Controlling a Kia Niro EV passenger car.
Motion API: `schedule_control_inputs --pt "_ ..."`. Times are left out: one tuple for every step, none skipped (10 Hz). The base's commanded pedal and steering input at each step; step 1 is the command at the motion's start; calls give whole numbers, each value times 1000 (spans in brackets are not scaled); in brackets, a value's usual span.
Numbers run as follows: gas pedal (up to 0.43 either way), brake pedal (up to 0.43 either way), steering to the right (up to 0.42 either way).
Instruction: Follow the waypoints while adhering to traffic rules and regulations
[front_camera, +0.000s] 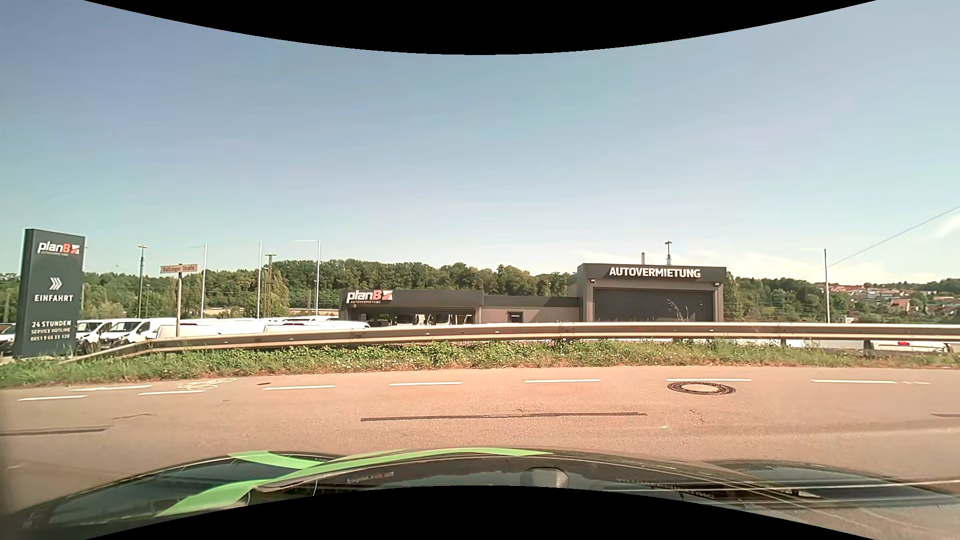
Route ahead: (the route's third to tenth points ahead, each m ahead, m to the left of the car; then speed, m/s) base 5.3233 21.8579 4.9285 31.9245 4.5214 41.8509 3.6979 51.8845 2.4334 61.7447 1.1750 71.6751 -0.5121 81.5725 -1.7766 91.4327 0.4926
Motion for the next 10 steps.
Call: schedule_control_inputs --pt "130 0 -75" --pt "157 0 -105" --pt "209 0 -143" --pt "228 0 -186" --pt "228 0 -215" --pt "240 0 -249" --pt "260 0 -295" --pt "268 0 -334" --pt "287 0 -375" --pt "311 0 -409"
